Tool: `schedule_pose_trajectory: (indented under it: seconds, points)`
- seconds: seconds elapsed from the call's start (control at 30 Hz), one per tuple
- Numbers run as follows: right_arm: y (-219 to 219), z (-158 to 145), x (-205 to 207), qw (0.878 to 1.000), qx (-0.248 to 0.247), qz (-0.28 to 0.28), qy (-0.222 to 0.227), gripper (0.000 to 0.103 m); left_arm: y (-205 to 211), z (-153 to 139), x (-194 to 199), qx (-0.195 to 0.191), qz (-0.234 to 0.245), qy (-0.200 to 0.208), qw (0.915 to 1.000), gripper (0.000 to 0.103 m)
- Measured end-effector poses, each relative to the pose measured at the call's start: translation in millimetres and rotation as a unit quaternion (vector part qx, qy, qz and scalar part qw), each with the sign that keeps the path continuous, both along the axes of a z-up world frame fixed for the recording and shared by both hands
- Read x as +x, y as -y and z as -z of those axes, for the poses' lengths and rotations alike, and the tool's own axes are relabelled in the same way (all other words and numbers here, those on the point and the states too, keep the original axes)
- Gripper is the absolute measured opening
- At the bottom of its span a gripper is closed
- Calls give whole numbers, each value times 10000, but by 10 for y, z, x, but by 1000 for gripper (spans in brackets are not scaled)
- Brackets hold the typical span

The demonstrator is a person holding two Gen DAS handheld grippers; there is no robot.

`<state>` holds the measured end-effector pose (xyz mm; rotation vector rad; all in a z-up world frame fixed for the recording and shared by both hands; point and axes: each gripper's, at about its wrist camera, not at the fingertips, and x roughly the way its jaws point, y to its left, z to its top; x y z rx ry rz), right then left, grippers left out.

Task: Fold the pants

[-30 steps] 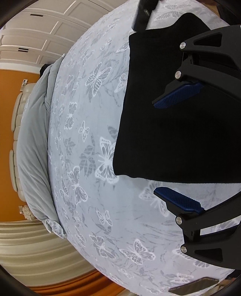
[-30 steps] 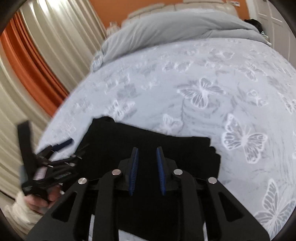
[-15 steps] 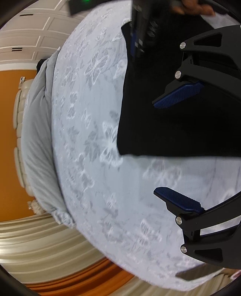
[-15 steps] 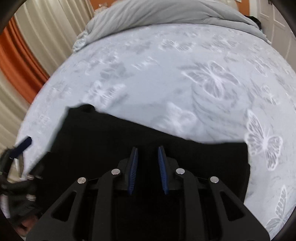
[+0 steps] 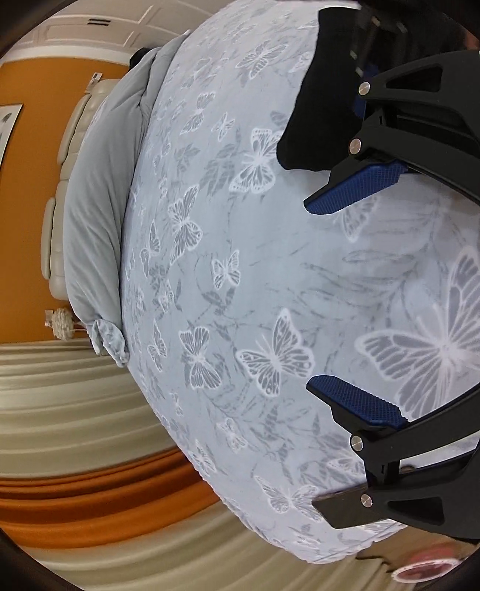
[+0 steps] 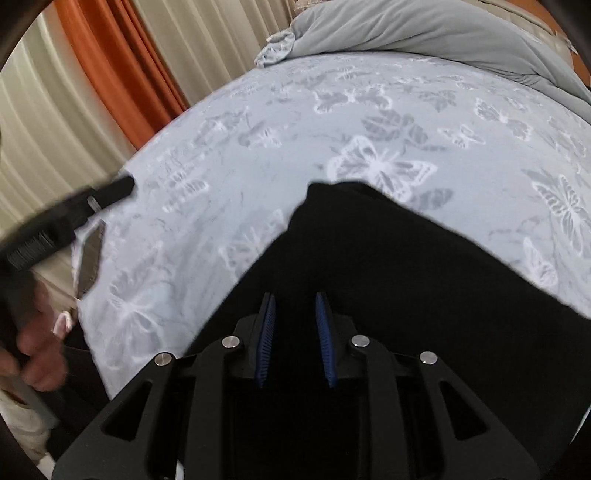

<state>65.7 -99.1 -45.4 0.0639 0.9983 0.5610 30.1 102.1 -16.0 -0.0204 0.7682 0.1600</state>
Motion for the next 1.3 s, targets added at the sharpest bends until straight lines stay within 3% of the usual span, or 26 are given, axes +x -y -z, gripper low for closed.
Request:
schedule_pose_trajectory:
  seconds: [0.1,0.17,0.3,0.37,0.43,0.53,0.63,0.7,0.73,0.77,0.87,1.1,1.3]
  points:
    - [608,-310,-158,9983,73,513,272,29,157,21,-29,-106,368,-81,9992,86]
    - [1064,-406,-334,9924,69,1170,368,75,291,23,-38,-150,624,-112,9979,86]
    - [1952,-262,-684,9770,351,2103,28,74,488,-5,-47,-30,763,-29,9971,86]
    - [2132,-137,-834,9719,692,2240,-206,63,545,-24,-33,-171,806,-41,9966,86]
    - [2166,-71,-974,9701,843,2261,-240,62,608,-38,-11,-456,910,-104,9948,86]
    - [2046,-18,-1061,9732,808,2139,-229,61,722,-15,9,-633,1044,-205,9923,86]
    - [1916,236,-970,9712,630,2198,-674,62,842,22,-15,-457,1214,-285,9911,86]
    - [1837,343,-922,9688,582,2310,-689,60,891,47,-54,-353,1357,-352,9895,86]
    - [1767,337,-903,9694,594,2289,-657,36,884,55,-74,-345,1400,-375,9888,86]
    - [1698,300,-882,9695,653,2266,-665,18,875,55,-93,-343,1454,-402,9880,86]
    - [1389,33,-826,9765,704,1994,-429,16,712,-23,-143,-477,1474,-342,9873,86]
    - [254,-503,-393,9889,1116,966,-175,16,-109,-347,-203,-1395,797,57,9870,86]
    - [-896,-227,-171,9947,885,272,-446,16,-903,-463,-272,-1624,-395,460,9849,87]
